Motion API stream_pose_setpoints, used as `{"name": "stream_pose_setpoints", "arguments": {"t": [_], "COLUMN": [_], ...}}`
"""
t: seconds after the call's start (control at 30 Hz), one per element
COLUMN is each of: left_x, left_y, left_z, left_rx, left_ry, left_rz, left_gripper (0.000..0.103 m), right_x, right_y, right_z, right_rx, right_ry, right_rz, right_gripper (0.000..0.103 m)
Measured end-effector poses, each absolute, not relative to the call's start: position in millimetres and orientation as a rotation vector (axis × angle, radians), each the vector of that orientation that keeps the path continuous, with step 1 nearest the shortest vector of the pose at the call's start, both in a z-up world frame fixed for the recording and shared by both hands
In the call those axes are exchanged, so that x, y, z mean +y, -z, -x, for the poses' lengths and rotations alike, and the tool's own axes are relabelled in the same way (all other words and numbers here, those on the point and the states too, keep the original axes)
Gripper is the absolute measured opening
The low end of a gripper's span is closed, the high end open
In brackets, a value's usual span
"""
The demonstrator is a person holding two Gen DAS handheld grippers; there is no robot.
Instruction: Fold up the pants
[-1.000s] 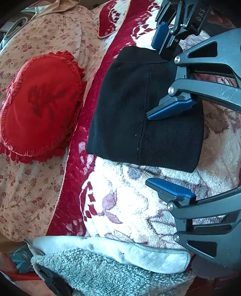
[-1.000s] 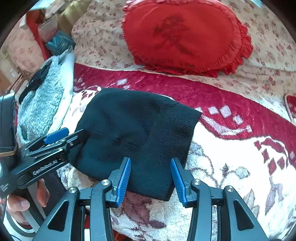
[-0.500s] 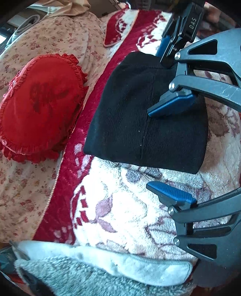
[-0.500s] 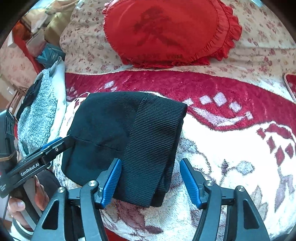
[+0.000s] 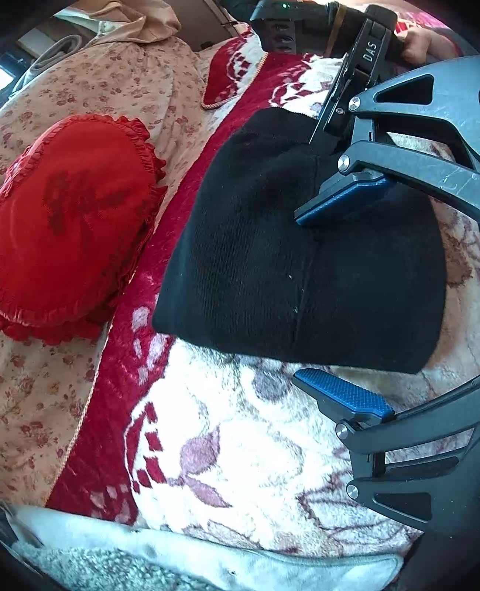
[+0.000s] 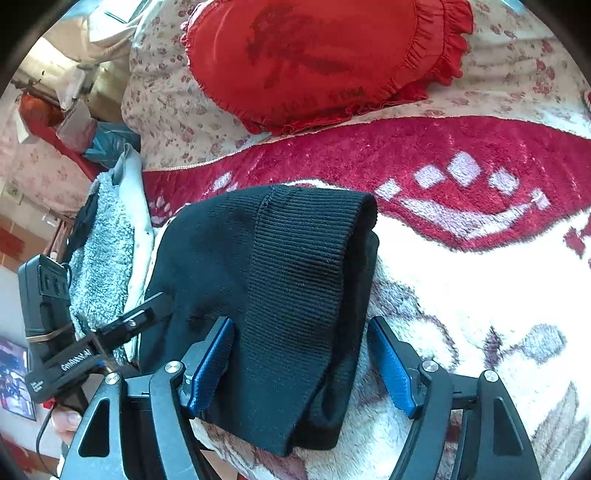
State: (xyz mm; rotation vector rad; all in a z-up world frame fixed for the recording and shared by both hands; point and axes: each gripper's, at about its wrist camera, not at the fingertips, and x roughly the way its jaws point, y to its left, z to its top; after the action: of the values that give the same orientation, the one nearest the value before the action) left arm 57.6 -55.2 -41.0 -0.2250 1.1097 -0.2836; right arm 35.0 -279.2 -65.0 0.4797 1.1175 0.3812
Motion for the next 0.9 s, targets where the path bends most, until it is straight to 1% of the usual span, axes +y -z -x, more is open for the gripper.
{"name": "stream_pose_setpoints", "arguments": {"t": [0.1,0.13,0.17,0.27,0.33,0.37,0.4,0.43,0.47,0.5,0.53,0.57,0.63,0.7,0.8,0.9], "left_x": [-60.0,-60.8,-60.8,-58.7,-56.1,-55.8,-56.3,-57.6,-59.7,-61.4,-62.0,-62.2,-61.6,-62.6,-68.3,-75.5], "left_y": [43.6,44.2,44.7,48.1,50.0,50.5,49.9,48.4,46.2,43.4,40.4,37.1,24.8,11.7,-3.8,-9.5], "left_z": [-61.3,-61.7,-62.3,-63.3,-63.4,-63.0,-61.7,-60.5,-58.9,-57.0,-55.5,-54.4,-54.4,-58.5,-69.9,-88.5], "left_rx": [1.11,1.108,1.107,1.112,1.117,1.117,1.111,1.102,1.092,1.082,1.072,1.062,1.026,0.991,0.95,0.935], "left_ry": [0.281,0.276,0.27,0.269,0.269,0.267,0.268,0.271,0.269,0.27,0.273,0.275,0.283,0.301,0.305,0.308], "left_rz": [0.217,0.214,0.214,0.24,0.265,0.273,0.272,0.263,0.246,0.236,0.237,0.238,0.235,0.221,0.191,0.181], "left_gripper": [0.081,0.085,0.086,0.086,0.086,0.086,0.084,0.08,0.078,0.072,0.065,0.062,0.053,0.051,0.051,0.051], "right_x": [-276.8,-276.2,-275.1,-272.7,-272.7,-272.0,-272.3,-272.3,-272.6,-273.4,-274.3,-274.6,-273.1,-270.2,-269.6,-275.8], "right_y": [65.7,66.1,66.6,66.5,66.4,65.8,64.9,62.7,59.9,56.4,53.8,49.5,39.2,25.9,4.8,-3.6], "right_z": [-37.5,-38.1,-38.9,-41.0,-41.0,-40.0,-38.9,-37.7,-36.5,-35.5,-34.9,-33.5,-30.8,-30.5,-38.2,-55.8], "right_rx": [1.109,1.104,1.1,1.082,1.066,1.058,1.052,1.043,1.035,1.027,1.021,1.01,0.979,0.945,0.89,0.866], "right_ry": [-0.387,-0.387,-0.387,-0.369,-0.355,-0.353,-0.355,-0.359,-0.357,-0.357,-0.358,-0.358,-0.367,-0.378,-0.379,-0.361], "right_rz": [-0.489,-0.494,-0.499,-0.506,-0.512,-0.505,-0.494,-0.48,-0.467,-0.456,-0.448,-0.44,-0.424,-0.402,-0.367,-0.375], "right_gripper": [0.073,0.074,0.075,0.075,0.071,0.068,0.062,0.059,0.051,0.048,0.043,0.04,0.037,0.034,0.033,0.033]}}
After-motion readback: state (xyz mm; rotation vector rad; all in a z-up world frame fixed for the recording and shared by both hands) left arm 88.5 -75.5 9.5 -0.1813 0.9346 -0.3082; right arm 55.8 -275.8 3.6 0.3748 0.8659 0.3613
